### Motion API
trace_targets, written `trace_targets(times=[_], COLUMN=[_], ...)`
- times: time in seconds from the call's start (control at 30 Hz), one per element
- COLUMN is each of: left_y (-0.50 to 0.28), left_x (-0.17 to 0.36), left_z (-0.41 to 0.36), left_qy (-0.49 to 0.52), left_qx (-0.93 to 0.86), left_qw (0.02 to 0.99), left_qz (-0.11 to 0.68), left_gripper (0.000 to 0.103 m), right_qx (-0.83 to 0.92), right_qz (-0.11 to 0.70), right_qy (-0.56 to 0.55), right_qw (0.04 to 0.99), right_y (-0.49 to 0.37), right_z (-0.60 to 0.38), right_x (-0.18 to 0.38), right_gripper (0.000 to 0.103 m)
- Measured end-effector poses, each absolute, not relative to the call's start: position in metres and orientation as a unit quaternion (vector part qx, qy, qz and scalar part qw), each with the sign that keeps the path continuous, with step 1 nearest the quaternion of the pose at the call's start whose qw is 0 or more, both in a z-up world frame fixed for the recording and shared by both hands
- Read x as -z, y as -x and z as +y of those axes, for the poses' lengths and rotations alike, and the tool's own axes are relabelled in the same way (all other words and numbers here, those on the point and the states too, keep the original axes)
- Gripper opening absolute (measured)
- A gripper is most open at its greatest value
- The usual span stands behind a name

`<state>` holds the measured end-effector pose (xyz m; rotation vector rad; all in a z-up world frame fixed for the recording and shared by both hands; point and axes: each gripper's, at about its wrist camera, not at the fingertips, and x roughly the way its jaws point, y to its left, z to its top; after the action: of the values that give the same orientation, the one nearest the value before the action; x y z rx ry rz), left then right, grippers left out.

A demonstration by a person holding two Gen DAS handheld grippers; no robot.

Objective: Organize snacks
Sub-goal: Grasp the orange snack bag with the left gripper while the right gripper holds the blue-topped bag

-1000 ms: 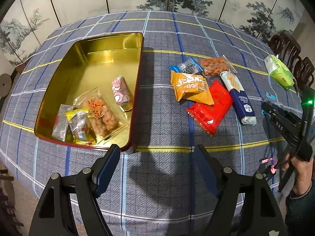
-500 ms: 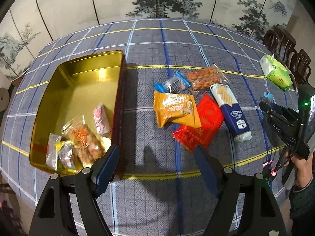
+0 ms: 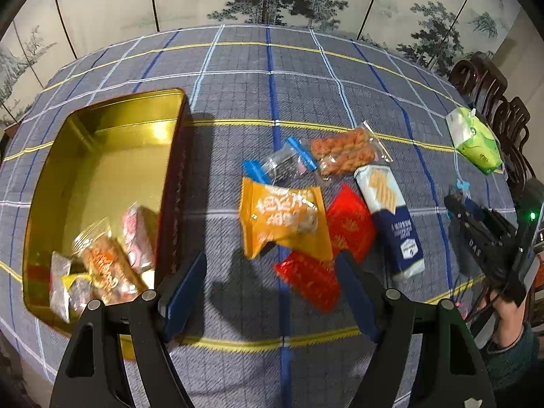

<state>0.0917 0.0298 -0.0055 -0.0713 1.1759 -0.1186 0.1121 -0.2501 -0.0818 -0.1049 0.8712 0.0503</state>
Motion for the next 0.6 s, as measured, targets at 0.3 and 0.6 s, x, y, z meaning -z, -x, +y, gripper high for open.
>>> trace_targets(times=[0.3, 0.6], left_y=[-0.119, -0.129], left_x=[0.021, 0.039], left_z=[0.017, 0.011], left_qy=[0.036, 0.021], left_qx=[0.064, 0.057], left_qw=[0.818, 0.811], left_qz=[0.57, 0.582], left_gripper=[0.072, 0.071], right_qx=[-0.033, -0.033], right_qz=[0.424, 0.424], right_qy=[0.034, 0.034], right_qw=[0.904, 0.904], right_y=[-0.113, -0.113], right_z=[-0.256, -0.257], right_x=[0.082, 0.083], right_gripper=[0.028, 0.028])
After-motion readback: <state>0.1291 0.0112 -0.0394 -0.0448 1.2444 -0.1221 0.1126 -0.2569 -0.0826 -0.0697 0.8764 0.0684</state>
